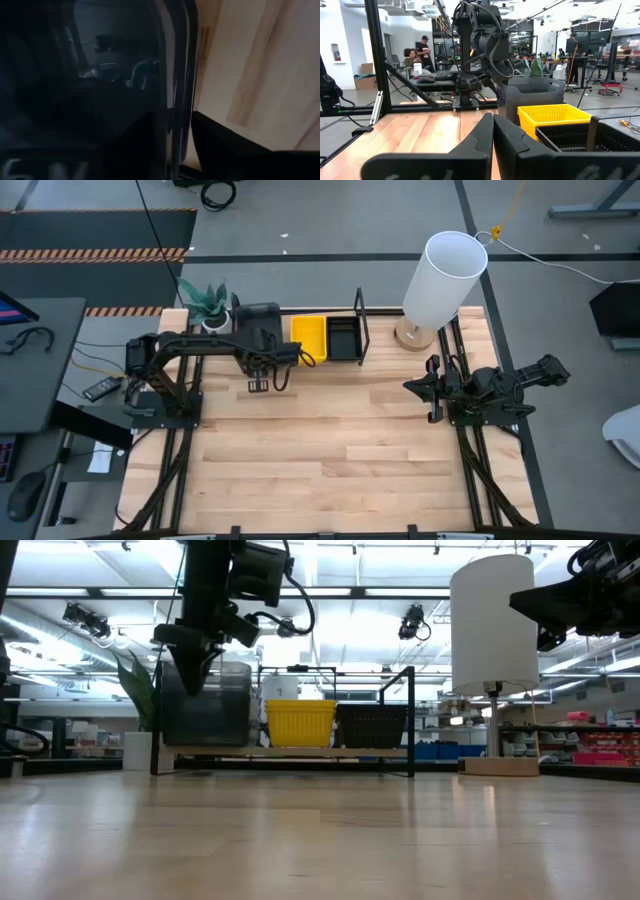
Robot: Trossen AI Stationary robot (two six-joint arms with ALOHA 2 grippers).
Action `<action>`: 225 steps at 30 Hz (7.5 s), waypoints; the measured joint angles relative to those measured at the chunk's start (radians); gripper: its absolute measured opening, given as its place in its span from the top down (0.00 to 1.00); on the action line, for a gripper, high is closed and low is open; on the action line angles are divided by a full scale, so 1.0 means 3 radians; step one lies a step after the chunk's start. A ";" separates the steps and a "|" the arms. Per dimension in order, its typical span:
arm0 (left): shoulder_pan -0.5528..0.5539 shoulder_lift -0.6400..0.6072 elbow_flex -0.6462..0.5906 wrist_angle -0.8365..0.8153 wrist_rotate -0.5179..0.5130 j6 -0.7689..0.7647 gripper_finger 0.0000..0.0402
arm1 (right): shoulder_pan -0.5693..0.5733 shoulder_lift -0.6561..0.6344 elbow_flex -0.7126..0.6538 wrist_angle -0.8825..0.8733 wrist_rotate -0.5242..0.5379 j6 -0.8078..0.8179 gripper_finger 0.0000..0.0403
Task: Stack baskets on shelf by color
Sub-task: Put the stacked black transparent bins on the shelf, then return to Home Position
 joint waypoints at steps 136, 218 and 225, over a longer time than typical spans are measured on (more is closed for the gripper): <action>-0.0720 -0.5539 -0.4206 0.4020 0.1167 -0.0403 0.93 | 0.0000 0.0001 -0.0001 0.0078 0.0000 -0.0001 0.96; -0.0721 -0.5539 -0.4209 0.4020 0.1165 -0.0406 0.95 | 0.0000 0.0000 -0.0001 0.0076 0.0001 0.0000 0.96; -0.0721 -0.5539 -0.4209 0.4020 0.1165 -0.0406 0.93 | 0.0001 0.0001 -0.0001 0.0075 0.0000 0.0000 0.96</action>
